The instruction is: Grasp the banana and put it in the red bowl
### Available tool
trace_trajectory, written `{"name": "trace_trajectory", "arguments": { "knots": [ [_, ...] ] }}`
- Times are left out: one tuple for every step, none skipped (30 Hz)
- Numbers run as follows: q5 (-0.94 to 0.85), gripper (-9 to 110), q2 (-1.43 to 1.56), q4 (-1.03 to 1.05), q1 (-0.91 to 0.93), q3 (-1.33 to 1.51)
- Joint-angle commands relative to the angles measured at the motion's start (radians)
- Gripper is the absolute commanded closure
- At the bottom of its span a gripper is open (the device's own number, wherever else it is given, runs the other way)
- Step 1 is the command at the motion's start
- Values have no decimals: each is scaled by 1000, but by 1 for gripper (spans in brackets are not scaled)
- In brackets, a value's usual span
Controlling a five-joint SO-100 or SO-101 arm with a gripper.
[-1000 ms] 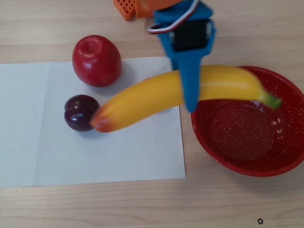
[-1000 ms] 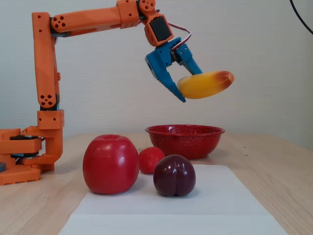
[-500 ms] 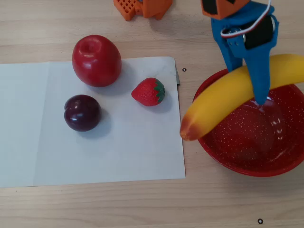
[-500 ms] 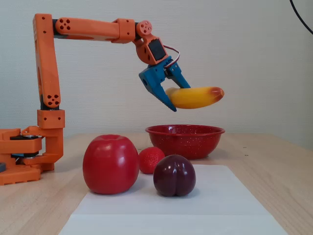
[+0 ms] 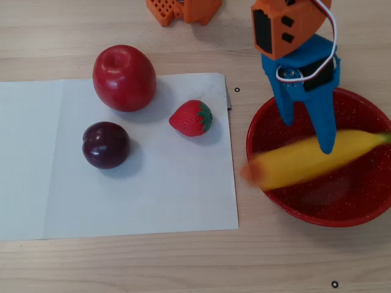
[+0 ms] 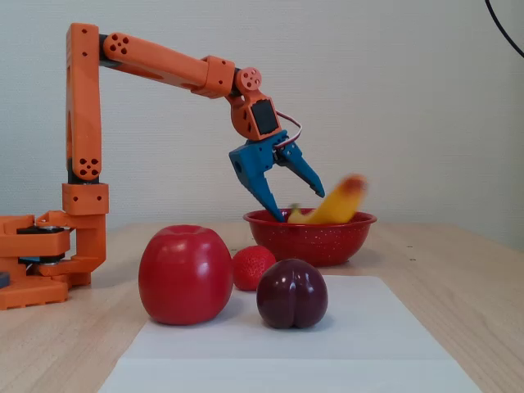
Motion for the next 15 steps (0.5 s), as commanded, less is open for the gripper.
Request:
{"name": "trace_trajectory", "arguments": {
  "knots": [
    [0, 62, 46, 26, 32, -84],
    [-5, 62, 46, 40, 31, -97],
    [-12, 63, 44, 55, 28, -114],
    [-18, 65, 44, 74, 28, -132],
    [-25, 66, 44, 95, 25, -152],
    [-32, 68, 44, 118, 23, -176],
    [-40, 70, 46, 144, 21, -201],
    [-44, 72, 48, 170, 18, -227],
    [-52, 75, 51, 192, 15, -250],
    [-57, 78, 54, 218, 12, -276],
    [-58, 82, 57, 245, 9, -301],
    [-64, 84, 60, 270, 5, -325],
    [-69, 87, 63, 295, 0, -348],
    [-71, 91, 66, 318, -3, -370],
    [-71, 95, 69, 339, -8, -387]
  ]
}}
